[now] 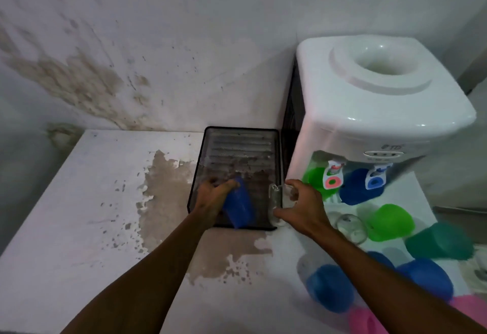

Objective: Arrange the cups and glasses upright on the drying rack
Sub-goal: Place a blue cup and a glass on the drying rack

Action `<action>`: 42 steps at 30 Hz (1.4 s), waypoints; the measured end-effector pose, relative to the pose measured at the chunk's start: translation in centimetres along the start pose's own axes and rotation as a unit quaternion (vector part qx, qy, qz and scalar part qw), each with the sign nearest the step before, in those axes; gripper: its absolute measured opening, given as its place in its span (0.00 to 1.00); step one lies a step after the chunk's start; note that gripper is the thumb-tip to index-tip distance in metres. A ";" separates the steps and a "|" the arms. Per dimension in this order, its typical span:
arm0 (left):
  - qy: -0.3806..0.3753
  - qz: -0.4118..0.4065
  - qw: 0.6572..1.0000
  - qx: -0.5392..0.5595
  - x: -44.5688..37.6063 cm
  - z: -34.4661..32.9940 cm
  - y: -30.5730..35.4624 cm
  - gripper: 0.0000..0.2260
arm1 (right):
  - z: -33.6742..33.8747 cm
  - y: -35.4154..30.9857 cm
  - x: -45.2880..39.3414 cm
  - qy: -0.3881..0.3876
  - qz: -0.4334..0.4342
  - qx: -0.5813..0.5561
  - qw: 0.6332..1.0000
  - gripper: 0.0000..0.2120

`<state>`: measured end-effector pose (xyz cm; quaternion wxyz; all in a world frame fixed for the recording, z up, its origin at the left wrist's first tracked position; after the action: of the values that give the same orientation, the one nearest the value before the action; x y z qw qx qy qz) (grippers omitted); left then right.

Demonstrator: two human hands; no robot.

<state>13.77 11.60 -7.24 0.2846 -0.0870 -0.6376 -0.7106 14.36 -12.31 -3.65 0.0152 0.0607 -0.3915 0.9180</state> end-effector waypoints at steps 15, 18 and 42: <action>-0.118 0.326 0.846 0.404 -14.6 -1.7 0.8 0.20 | -7.7 0.8 -11.0 0.127 -0.222 -0.303 0.918 0.35; -0.113 0.371 0.822 0.417 -16.4 -2.5 0.9 0.18 | -8.2 1.2 -12.4 0.133 -0.241 -0.311 0.910 0.34; -0.047 0.440 0.781 0.441 -18.5 -2.9 -1.7 0.32 | -10.5 0.7 -16.3 0.158 -0.313 -0.421 0.837 0.29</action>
<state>28.79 14.27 -18.19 0.5432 -0.2562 -0.7864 -0.1445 29.39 -4.90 -13.41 0.3873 0.0219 -0.6923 0.6085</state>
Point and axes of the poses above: each hand's wrist, its own x-axis away from the middle knuckle, its own z-axis out of the back of the hand, y = z × x, the point moved 10 cm from there along -x, towards the middle knuckle, and after that the axes turned 1 degree about z, right-handed, at the moved point
